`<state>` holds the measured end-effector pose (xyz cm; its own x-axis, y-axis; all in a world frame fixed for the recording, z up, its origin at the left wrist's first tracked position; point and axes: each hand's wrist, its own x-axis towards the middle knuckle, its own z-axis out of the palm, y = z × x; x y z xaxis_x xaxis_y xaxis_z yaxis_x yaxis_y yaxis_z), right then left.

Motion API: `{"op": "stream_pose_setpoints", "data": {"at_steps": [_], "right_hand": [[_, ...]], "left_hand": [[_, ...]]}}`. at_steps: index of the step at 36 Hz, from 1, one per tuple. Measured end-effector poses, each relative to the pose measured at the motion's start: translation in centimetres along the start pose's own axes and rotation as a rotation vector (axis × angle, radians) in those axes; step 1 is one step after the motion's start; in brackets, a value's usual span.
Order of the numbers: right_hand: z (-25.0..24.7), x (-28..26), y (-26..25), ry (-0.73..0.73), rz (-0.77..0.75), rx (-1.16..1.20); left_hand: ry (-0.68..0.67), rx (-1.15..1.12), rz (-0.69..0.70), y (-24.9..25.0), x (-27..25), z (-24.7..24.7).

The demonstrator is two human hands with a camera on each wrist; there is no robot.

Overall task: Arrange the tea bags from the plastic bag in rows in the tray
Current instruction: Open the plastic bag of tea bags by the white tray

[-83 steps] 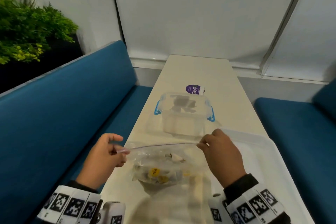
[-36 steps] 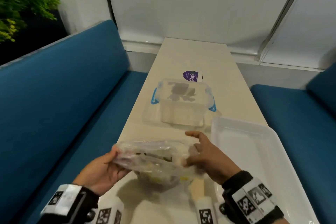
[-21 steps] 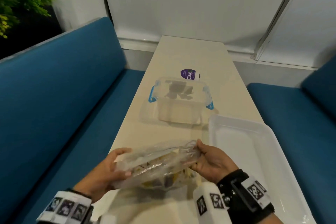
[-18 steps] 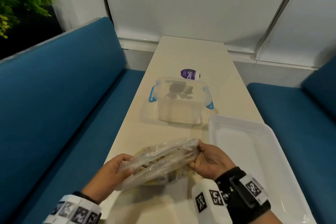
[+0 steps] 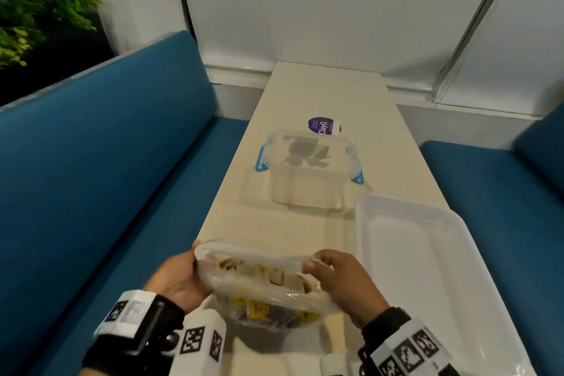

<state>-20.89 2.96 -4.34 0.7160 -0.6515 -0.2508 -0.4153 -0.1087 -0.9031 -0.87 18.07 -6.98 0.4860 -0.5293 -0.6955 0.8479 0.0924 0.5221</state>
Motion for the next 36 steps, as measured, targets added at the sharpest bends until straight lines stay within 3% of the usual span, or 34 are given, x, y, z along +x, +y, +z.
{"op": "stream_pose_setpoints", "data": {"at_steps": [4,8,11,14,19,21,23,26,28,33,36], "right_hand": [[0.0,0.7,0.5,0.032,0.245,0.360],[-0.1,2.1,-0.1,0.129,0.476,0.821],[0.4,2.9,-0.2,0.206,0.541,0.831],[0.7,3.0,-0.6,0.227,0.497,0.676],[0.9,3.0,-0.5,0.202,0.273,0.421],[1.0,2.8,-0.2,0.204,0.208,0.259],[1.0,2.3,0.2,0.193,0.158,0.031],[0.5,0.6,0.6,0.229,0.045,-0.442],[0.0,-0.4,0.6,0.185,0.078,-0.602],[-0.3,-0.4,1.0,0.080,0.195,-0.506],[0.0,-0.2,1.0,0.079,0.309,-0.058]], "left_hand": [[-0.127,0.183,0.026,-0.5,-0.2,-1.1],[-0.274,0.921,0.259,-0.6,-1.4,-1.7],[-0.265,1.238,0.383,-0.9,-1.8,-1.4],[-0.137,1.169,0.381,-1.4,-1.4,-1.0],[-0.111,0.242,-0.004,-1.4,-0.7,0.0],[-0.131,0.094,-0.041,-1.4,-1.0,0.6],[-0.133,0.150,0.012,-1.8,-1.4,0.9],[0.059,0.543,0.185,-2.6,-1.7,0.1],[0.167,0.750,0.247,-3.0,-1.8,-0.9],[0.138,0.846,0.244,-3.8,-2.6,-1.9],[0.149,0.790,0.258,-4.3,-2.8,-1.8]]}}
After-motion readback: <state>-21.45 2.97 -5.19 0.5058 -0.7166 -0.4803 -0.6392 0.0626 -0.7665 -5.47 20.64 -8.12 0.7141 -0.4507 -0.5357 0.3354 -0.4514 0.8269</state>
